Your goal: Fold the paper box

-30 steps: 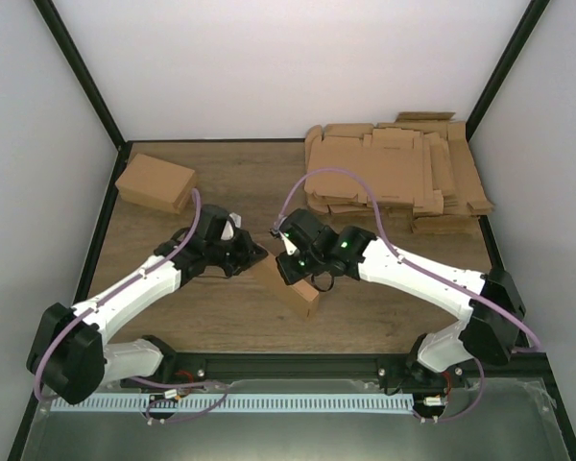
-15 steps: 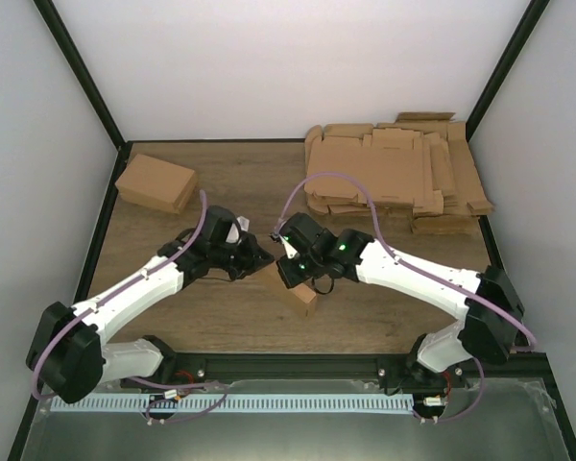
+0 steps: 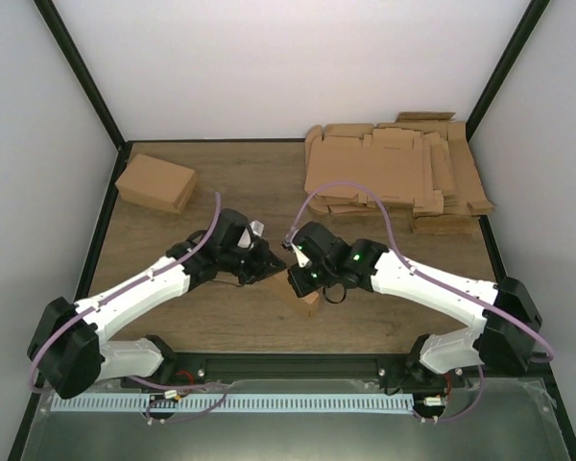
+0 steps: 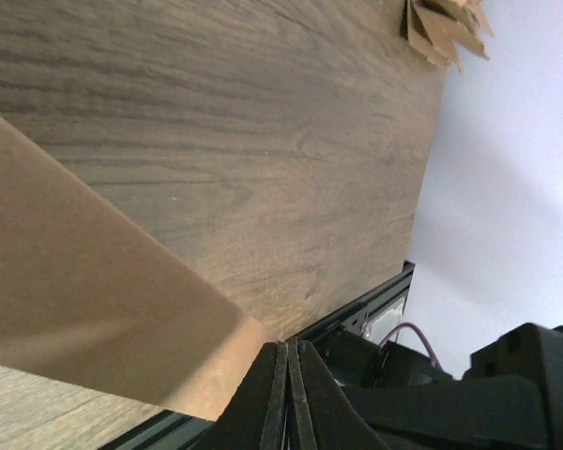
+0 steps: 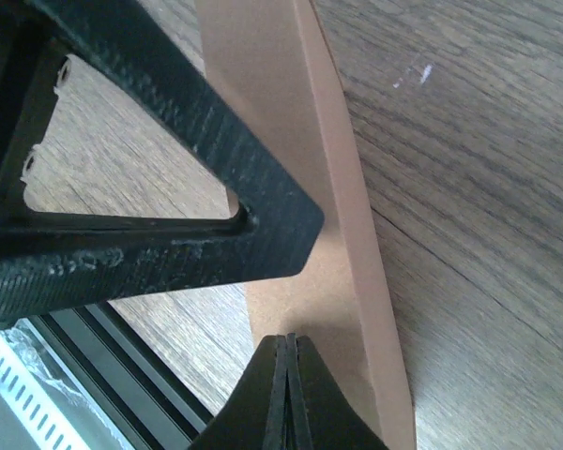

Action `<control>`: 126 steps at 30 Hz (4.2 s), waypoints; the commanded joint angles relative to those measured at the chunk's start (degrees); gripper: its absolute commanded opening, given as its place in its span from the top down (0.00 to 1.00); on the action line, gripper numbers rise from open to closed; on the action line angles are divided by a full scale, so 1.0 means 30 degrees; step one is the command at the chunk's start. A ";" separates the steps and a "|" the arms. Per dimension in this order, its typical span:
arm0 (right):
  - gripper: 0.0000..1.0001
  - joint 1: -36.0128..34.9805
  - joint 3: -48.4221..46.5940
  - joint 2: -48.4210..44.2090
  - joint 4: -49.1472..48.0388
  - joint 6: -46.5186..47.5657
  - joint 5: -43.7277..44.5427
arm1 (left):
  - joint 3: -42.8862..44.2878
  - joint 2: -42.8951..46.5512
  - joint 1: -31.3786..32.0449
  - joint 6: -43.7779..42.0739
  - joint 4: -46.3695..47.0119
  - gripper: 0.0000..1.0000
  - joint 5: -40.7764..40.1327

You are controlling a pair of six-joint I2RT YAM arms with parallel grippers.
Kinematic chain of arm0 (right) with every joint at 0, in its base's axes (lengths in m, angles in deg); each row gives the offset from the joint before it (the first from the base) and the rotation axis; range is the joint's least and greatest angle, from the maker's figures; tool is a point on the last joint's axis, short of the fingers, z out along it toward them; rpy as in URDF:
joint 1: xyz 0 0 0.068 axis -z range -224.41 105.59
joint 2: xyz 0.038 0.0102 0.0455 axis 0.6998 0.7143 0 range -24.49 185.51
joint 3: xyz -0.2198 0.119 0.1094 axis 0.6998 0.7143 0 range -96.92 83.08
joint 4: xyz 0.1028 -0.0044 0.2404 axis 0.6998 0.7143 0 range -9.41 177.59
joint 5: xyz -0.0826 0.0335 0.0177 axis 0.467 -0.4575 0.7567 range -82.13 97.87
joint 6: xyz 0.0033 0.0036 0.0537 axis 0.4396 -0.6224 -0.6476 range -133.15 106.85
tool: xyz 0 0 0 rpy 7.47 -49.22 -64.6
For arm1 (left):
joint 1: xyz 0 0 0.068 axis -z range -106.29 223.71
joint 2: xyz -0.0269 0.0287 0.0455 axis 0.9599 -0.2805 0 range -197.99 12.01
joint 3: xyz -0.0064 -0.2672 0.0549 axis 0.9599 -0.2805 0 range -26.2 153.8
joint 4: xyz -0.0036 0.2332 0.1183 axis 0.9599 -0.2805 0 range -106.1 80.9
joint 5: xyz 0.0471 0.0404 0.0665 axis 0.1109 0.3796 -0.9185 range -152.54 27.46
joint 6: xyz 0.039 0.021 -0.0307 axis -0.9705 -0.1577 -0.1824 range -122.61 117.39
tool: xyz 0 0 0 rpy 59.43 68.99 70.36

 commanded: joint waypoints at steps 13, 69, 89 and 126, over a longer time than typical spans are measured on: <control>0.87 0.0088 0.1045 -0.1428 0.2253 -0.0143 0.0305 | 0.0227 -0.0769 0.0454 -0.0828 -0.1140 0.96 -0.0675; 0.75 -0.3800 -0.3021 0.3839 -0.3047 1.0854 1.6766 | 0.1876 0.4814 -1.2404 -0.8455 -0.8040 0.15 0.0019; 0.76 -0.4092 -0.1948 0.5349 -0.8378 1.4360 1.5085 | -0.6141 1.1396 -1.2098 0.8183 0.1491 0.00 0.2890; 0.70 -0.5676 -0.2778 0.7392 -1.0724 1.7879 1.5759 | -0.5736 0.7966 -0.9287 0.9205 0.0863 0.59 -0.0688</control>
